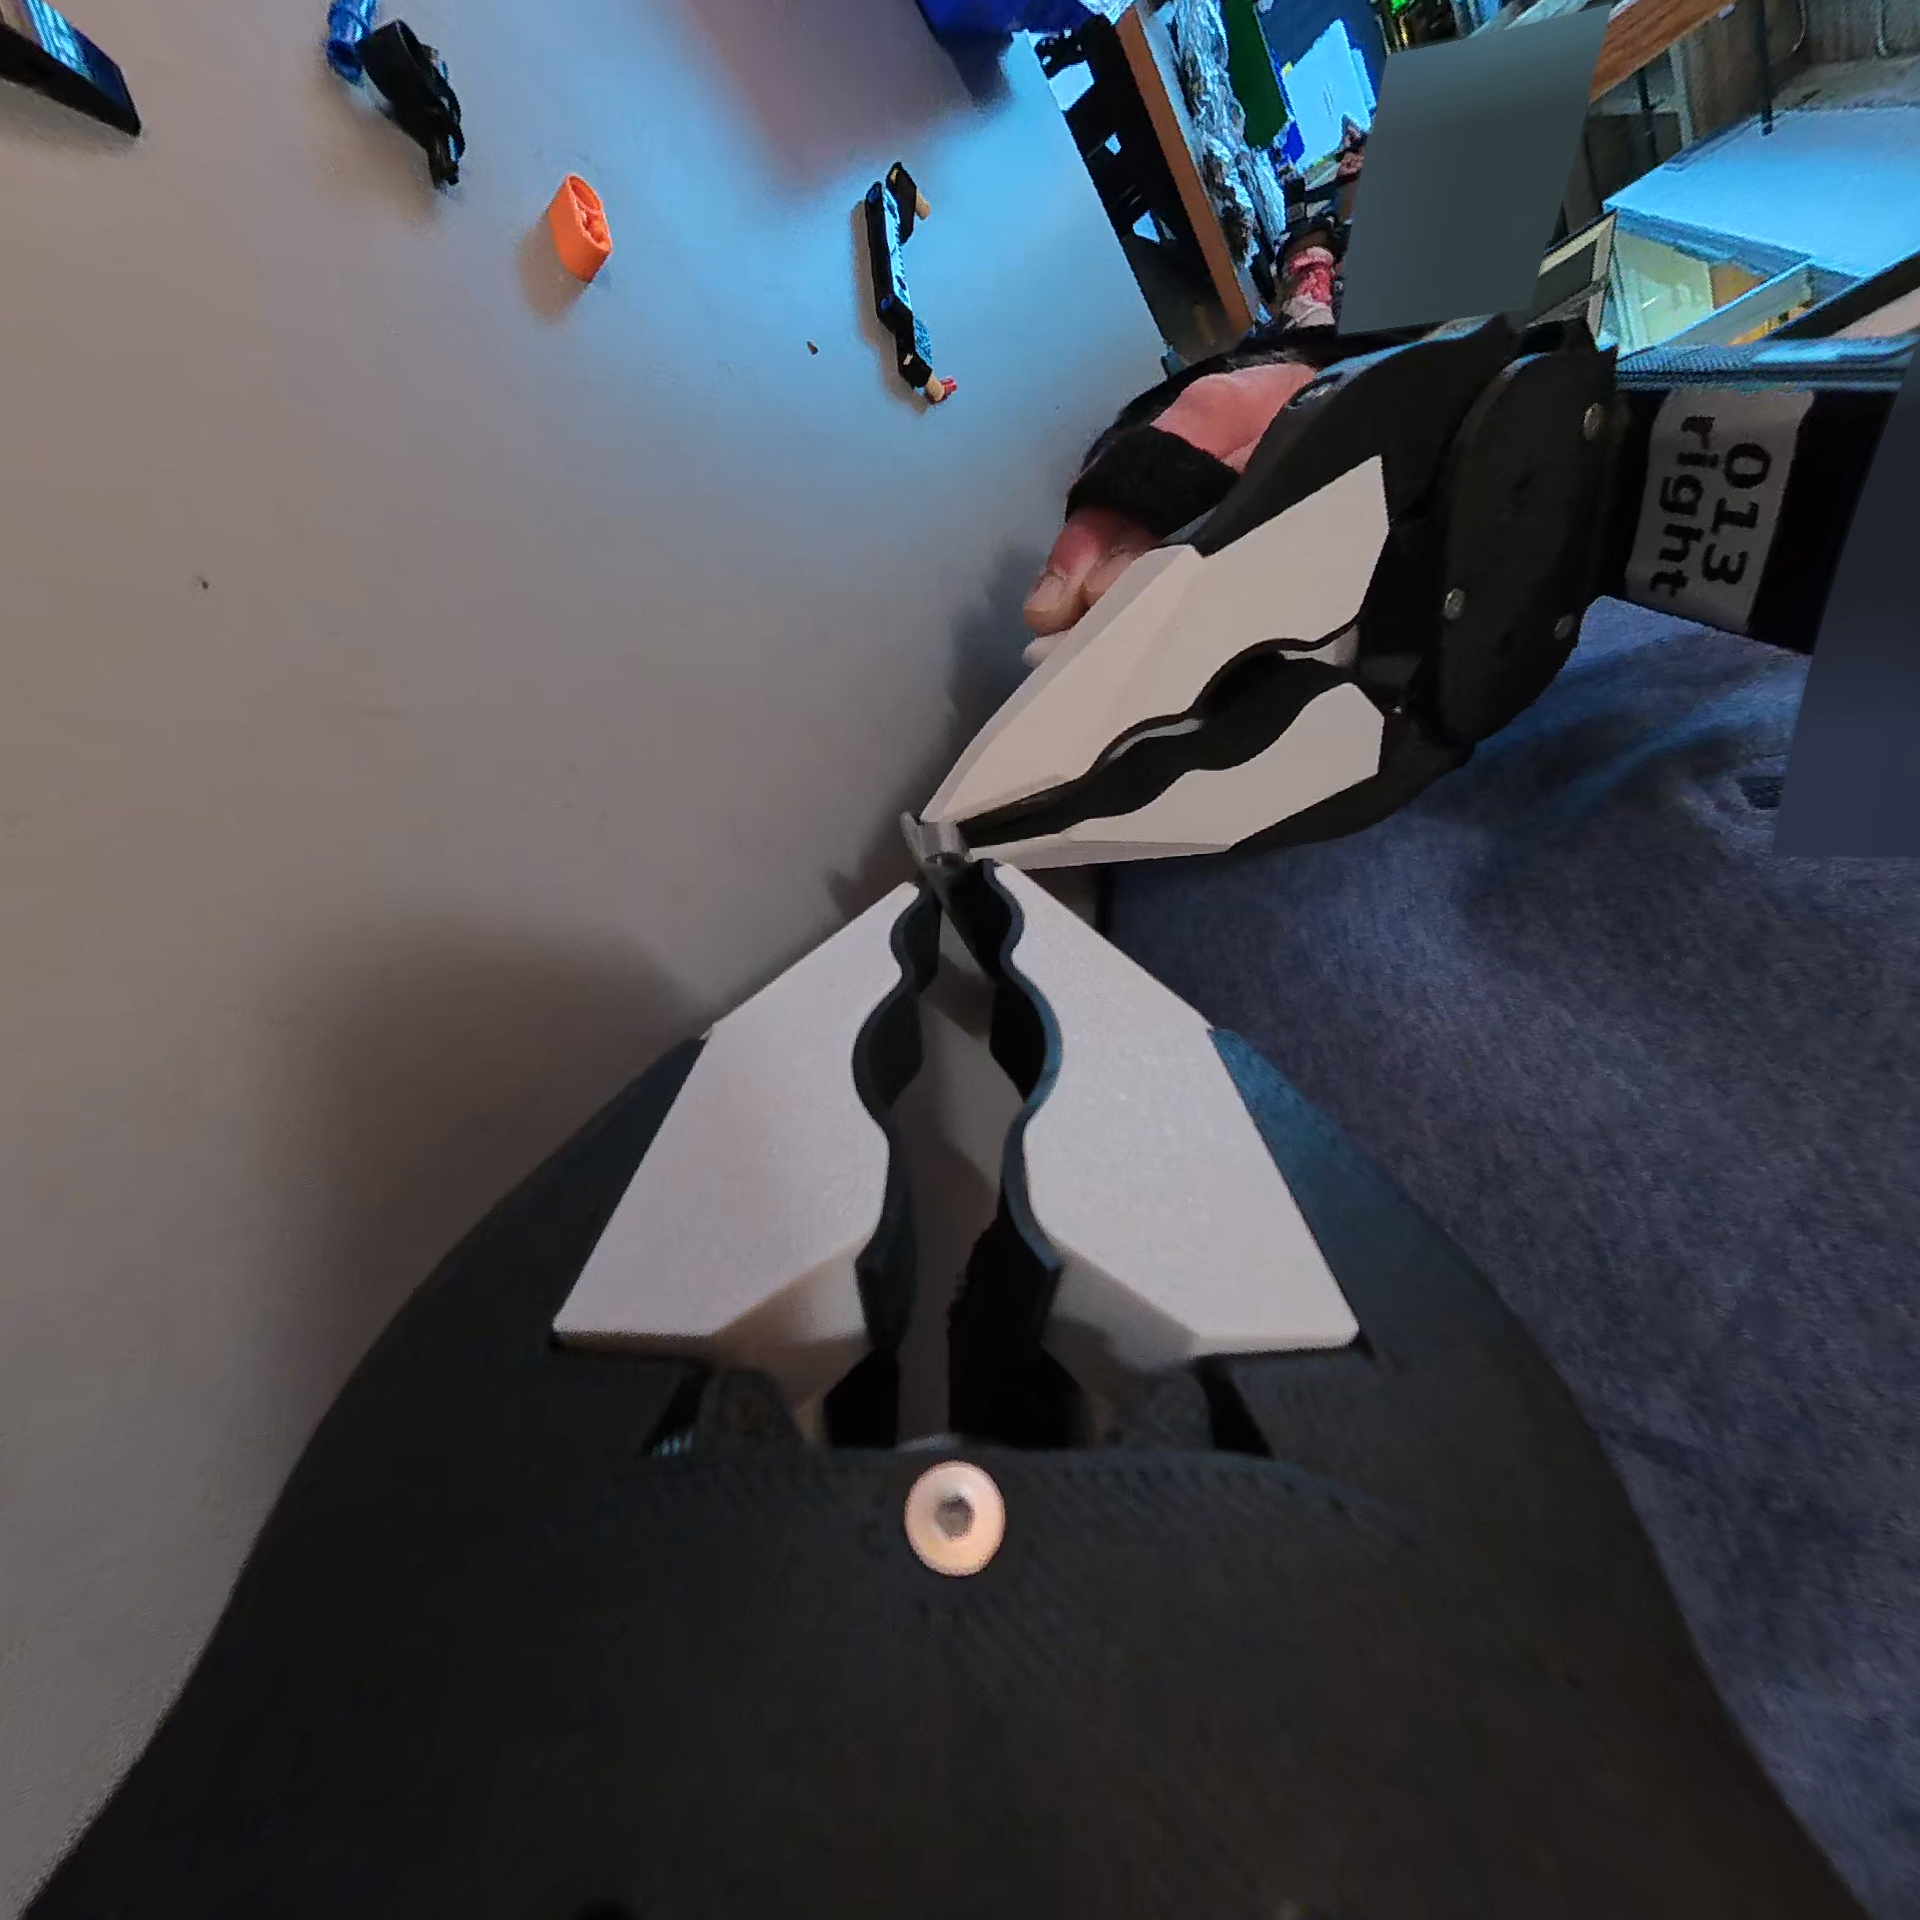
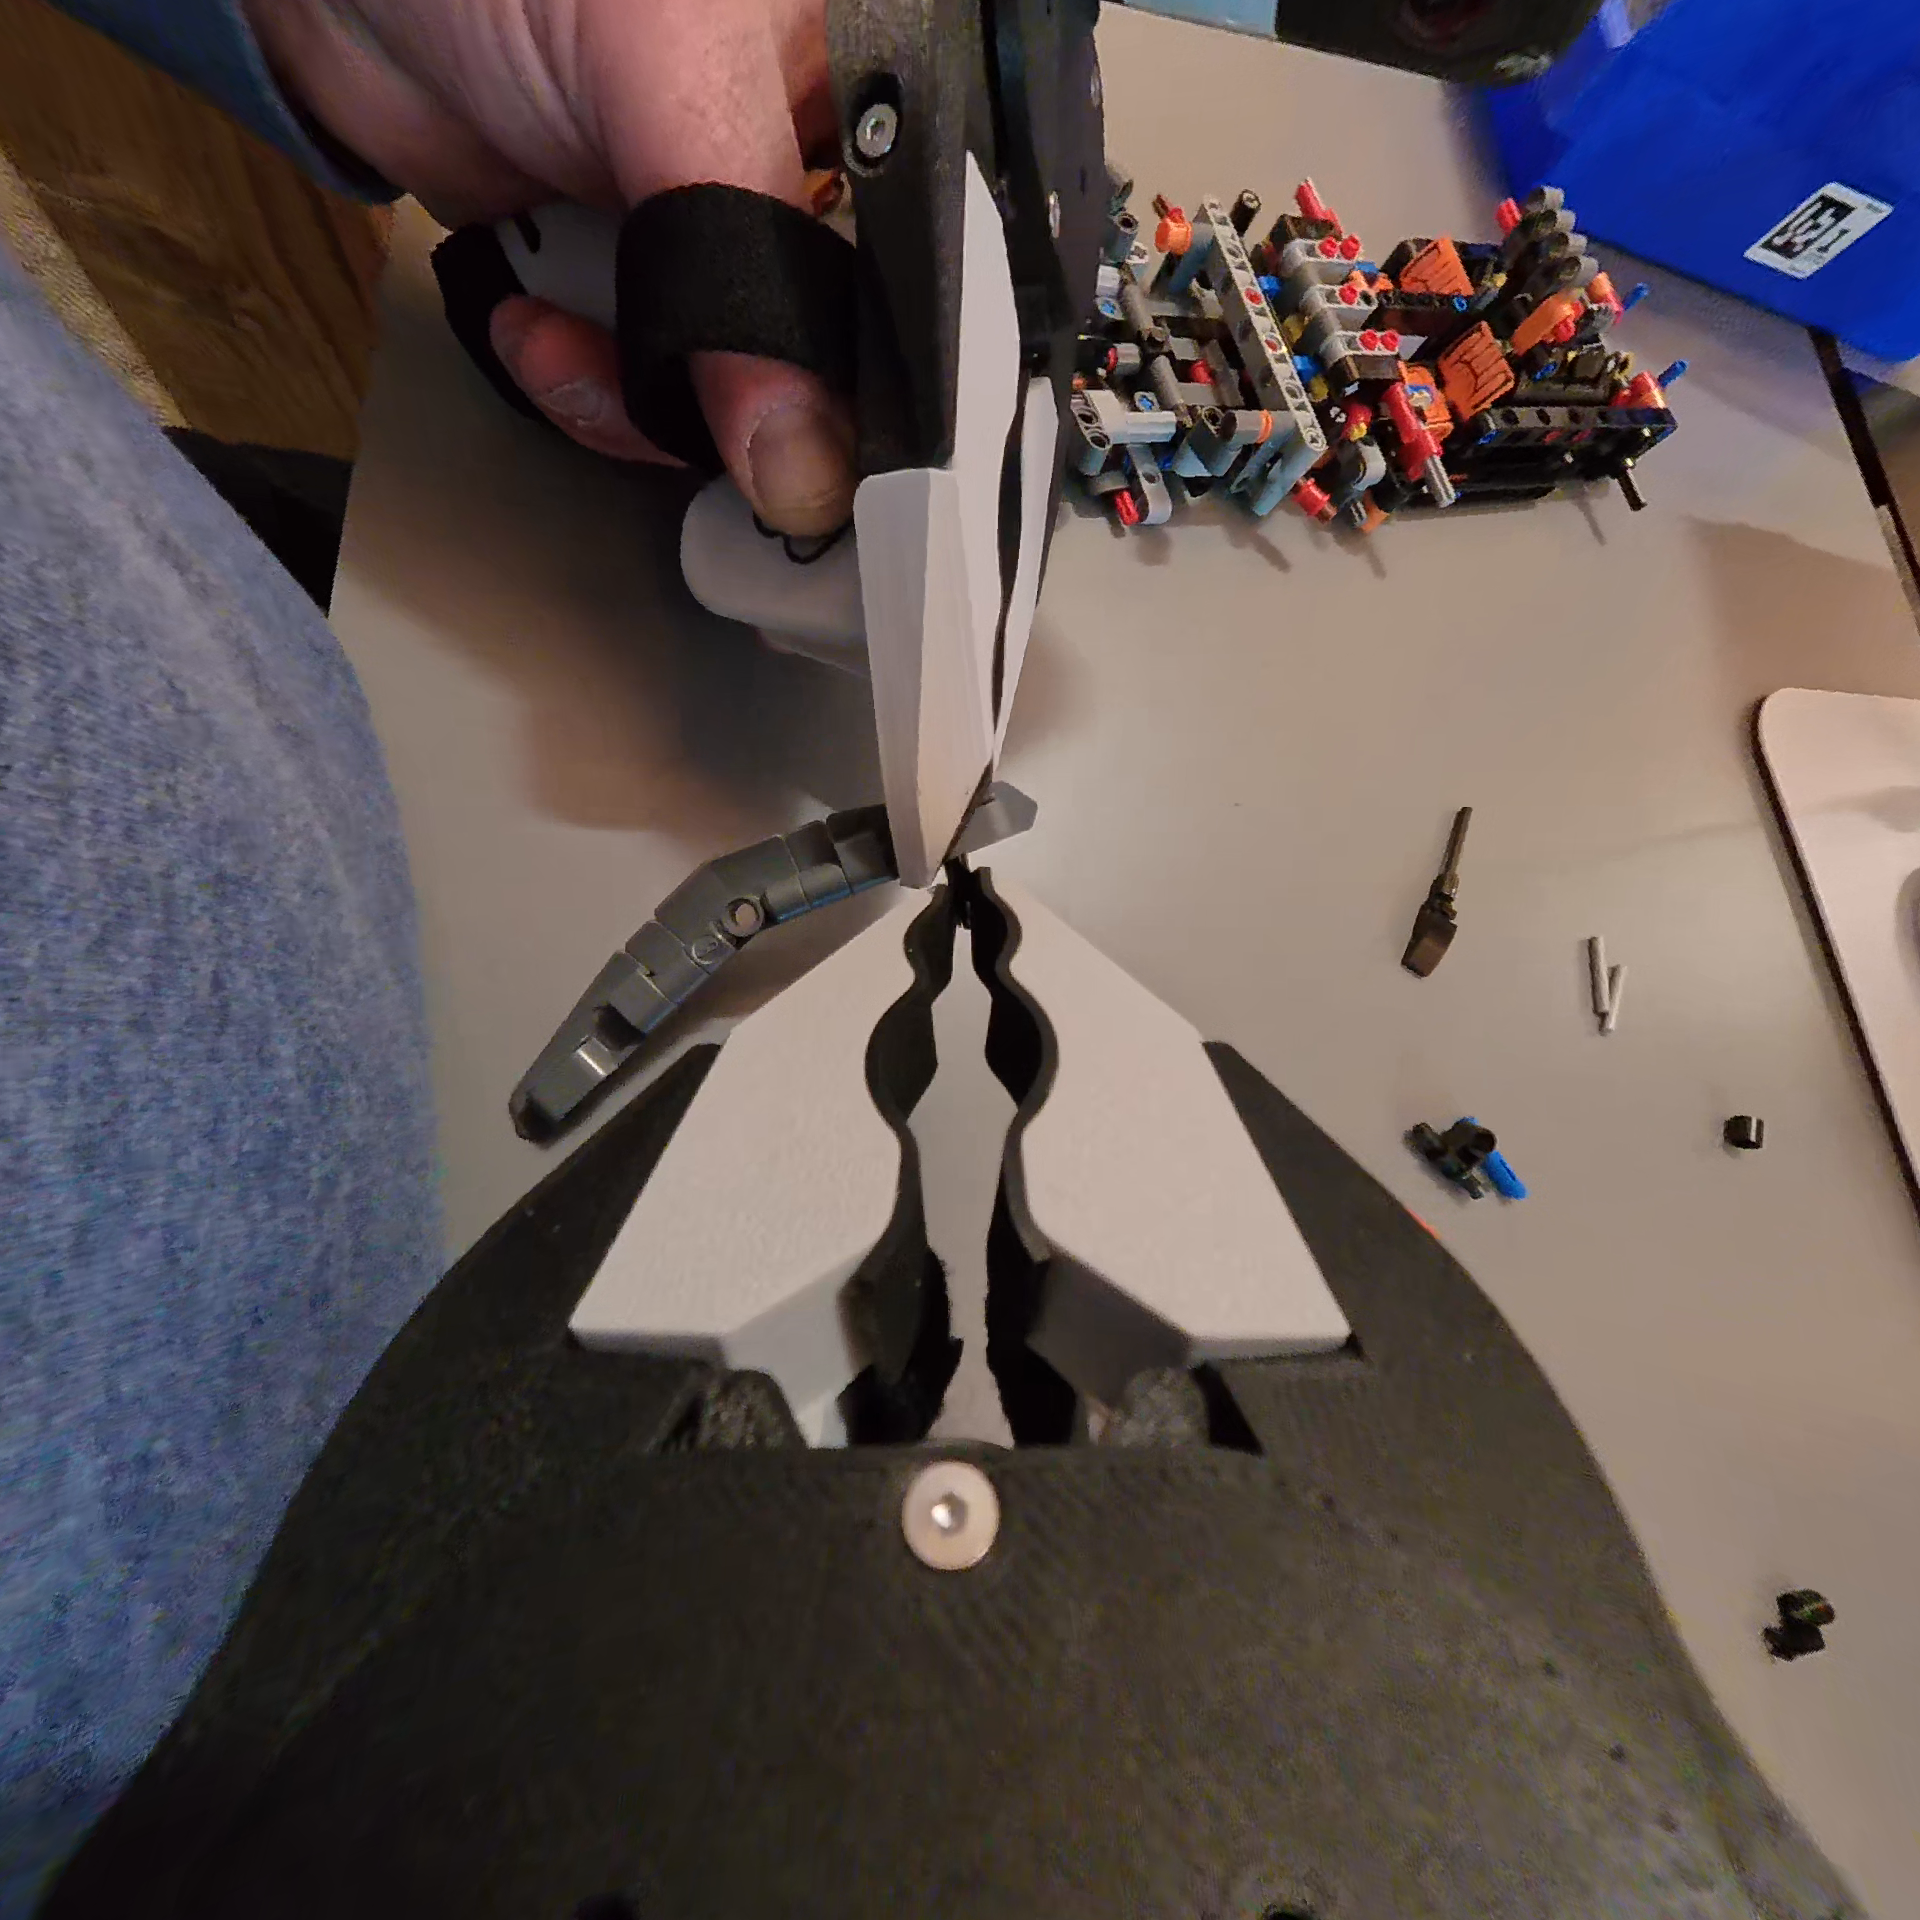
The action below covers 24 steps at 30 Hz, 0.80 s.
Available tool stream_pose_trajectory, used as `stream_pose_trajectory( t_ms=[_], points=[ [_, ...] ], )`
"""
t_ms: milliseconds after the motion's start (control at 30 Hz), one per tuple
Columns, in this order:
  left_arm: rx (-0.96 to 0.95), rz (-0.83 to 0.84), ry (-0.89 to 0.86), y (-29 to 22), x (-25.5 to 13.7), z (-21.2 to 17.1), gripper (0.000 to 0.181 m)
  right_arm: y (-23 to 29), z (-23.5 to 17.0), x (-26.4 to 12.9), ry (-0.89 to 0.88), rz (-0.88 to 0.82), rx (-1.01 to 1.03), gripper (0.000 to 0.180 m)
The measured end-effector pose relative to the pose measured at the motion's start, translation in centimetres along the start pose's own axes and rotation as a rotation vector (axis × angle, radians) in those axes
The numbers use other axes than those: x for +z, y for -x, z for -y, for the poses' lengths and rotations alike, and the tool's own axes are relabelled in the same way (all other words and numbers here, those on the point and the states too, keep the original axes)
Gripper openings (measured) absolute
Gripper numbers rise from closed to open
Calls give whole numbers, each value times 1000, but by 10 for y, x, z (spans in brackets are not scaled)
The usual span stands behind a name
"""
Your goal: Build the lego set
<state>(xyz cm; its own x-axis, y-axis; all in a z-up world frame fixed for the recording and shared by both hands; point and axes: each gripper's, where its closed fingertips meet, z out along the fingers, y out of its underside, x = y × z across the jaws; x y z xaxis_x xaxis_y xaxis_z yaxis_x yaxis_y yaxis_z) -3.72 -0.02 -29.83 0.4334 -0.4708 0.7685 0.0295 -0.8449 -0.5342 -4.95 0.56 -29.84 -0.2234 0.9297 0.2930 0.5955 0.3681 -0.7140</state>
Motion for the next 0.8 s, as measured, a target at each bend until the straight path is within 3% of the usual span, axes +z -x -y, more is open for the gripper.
stream_pose_trajectory(
  t_ms=[500,800],
  points=[
    [-9,11,-50,-3,2,4,4,-3,-1,-1,28,-39,7,0],
    [-22,15,-61,-2,0,3,4,-5,-14,-5,29,45,115,0]
  ],
)
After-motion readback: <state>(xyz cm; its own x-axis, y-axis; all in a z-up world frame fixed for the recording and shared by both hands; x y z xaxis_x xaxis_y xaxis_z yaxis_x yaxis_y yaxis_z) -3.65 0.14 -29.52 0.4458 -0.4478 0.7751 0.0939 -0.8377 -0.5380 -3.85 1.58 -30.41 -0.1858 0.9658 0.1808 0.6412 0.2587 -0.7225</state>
